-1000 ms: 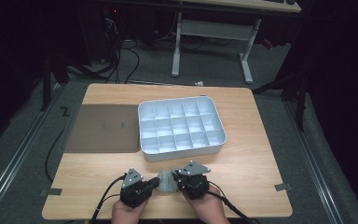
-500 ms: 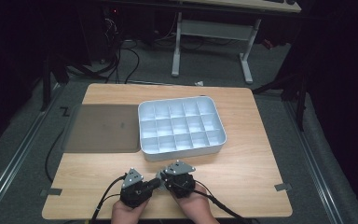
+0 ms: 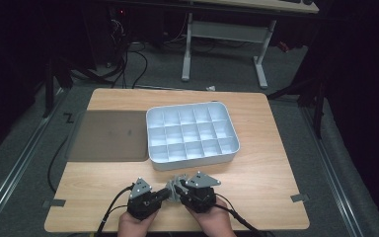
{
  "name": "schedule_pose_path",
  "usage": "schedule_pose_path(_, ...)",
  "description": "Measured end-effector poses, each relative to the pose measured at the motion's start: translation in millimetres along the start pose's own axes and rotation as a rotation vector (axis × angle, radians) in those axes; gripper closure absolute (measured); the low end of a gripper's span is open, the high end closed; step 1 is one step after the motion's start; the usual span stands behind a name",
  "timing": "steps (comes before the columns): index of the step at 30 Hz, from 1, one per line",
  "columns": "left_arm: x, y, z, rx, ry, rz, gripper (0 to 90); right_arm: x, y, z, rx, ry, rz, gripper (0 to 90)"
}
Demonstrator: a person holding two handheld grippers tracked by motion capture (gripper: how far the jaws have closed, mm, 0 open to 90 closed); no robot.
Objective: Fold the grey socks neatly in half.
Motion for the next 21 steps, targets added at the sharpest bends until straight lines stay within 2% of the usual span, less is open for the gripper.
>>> schedule_pose_path(3, 0.0, -0.1, 0.1, 0.0, 0.002, 0.004, 83.4, -6.3, -14.8, 4.4, 0.001, 0.009, 0.034, 67.7)
schedule_pose_path(6, -0.1, -0.2, 0.2, 0.001, 0.001, 0.007, 83.5, -9.7, -20.7, 4.6, 0.008, 0.003, 0.048, 69.9)
schedule_pose_path(7, -0.2, -0.2, 0.3, 0.002, 0.001, 0.008, 83.5, -11.0, -22.5, 4.5, 0.014, -0.004, 0.052, 72.2)
schedule_pose_path(9, -0.4, -0.1, 0.4, 0.004, 0.001, 0.01, 83.7, -14.3, -25.9, 4.0, 0.019, -0.002, 0.059, 85.6)
schedule_pose_path(10, -0.3, -0.2, 0.4, 0.003, 0.002, 0.011, 83.8, -14.3, -25.8, 4.2, 0.029, -0.01, 0.048, 87.2)
schedule_pose_path(11, -0.3, -0.2, 0.2, 0.0, 0.006, 0.012, 84.3, -10.3, -21.9, 5.0, 0.027, -0.004, 0.013, 88.1)
schedule_pose_path(12, -0.3, -0.2, 0.2, 0.0, 0.006, 0.012, 84.6, -10.3, -21.9, 5.0, 0.027, -0.004, 0.013, 88.1)
schedule_pose_path(13, -0.5, -0.2, 0.0, -0.001, 0.01, 0.014, 84.9, -3.5, -16.4, 7.6, 0.031, 0.009, -0.029, 88.2)
schedule_pose_path(16, -1.4, -0.3, -0.4, -0.007, 0.018, 0.021, 85.4, 1.5, -13.9, 10.8, 0.038, 0.026, -0.04, 88.1)
schedule_pose_path(20, -1.9, -0.4, -1.3, -0.014, 0.02, 0.027, 85.8, -0.5, -21.8, 14.9, 0.054, 0.053, 0.0, 87.9)
schedule_pose_path(21, -1.9, -0.3, -1.4, -0.017, 0.022, 0.032, 86.0, -3.7, -26.6, 16.0, 0.053, 0.062, 0.024, 87.8)
Point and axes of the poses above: each handheld gripper's, and its own axes: x roughly backward along the jaws, y roughly out of its top, z roughly to its left, the point moved 2 cm from there along -x, roughly forward along the jaws, and after that the axes turned 13 degrees about -z, right-handed, at the moved point
